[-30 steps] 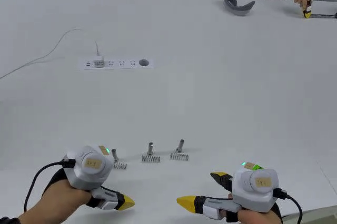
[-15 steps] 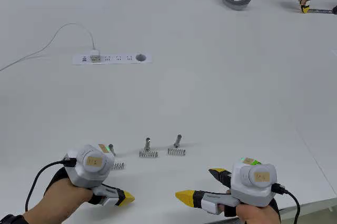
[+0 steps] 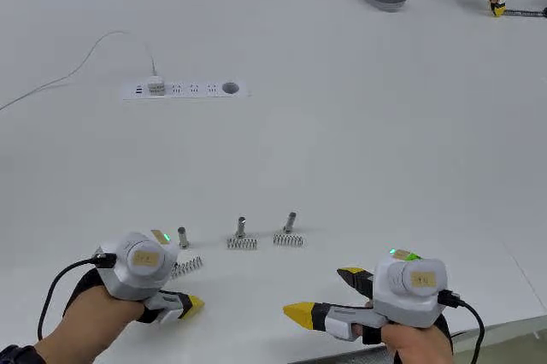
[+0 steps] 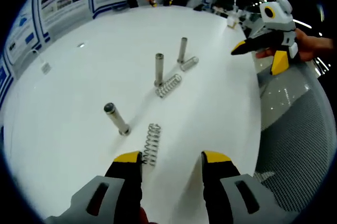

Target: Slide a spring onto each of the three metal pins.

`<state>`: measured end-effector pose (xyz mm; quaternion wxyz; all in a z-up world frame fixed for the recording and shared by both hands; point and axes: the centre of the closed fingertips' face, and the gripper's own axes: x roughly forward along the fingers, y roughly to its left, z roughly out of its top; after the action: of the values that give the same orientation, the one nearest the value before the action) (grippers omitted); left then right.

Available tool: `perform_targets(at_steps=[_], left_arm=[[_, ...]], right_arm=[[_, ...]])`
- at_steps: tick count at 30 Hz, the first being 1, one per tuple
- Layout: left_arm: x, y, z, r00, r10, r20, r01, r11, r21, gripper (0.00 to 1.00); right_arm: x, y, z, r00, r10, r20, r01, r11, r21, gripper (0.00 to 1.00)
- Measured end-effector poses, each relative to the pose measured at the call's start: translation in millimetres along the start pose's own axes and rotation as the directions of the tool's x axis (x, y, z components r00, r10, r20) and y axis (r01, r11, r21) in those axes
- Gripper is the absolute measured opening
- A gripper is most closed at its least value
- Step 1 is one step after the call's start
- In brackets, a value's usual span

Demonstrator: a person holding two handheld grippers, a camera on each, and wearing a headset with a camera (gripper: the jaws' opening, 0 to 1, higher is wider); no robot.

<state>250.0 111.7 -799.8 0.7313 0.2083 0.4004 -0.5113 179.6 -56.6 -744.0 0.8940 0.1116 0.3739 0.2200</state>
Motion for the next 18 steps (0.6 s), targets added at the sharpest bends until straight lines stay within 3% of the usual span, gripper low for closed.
perform_targets(at_steps=[7,13,18], left_arm=[[0.5,9.1,0.9,0.9989,0.043,0.020,-0.042,0.999,-0.029,0.31],[2.7,16.1,0.1,0.9968,0.077,0.022,-0.076,0.996,-0.047,0.23],[4.4,19.5,0.8,0.9937,0.109,0.023,-0.109,0.994,-0.016,0.14]], right_arm=[[-1.8,-0.9,-3.1,1.0000,-0.007,-0.006,0.007,1.000,0.003,0.81],[-3.7,-2.0,-4.3,0.9999,-0.009,-0.007,0.009,1.000,0.014,0.81],[-3.8,-0.7,-4.2,1.0000,-0.006,-0.005,0.006,1.000,0.012,0.81]])
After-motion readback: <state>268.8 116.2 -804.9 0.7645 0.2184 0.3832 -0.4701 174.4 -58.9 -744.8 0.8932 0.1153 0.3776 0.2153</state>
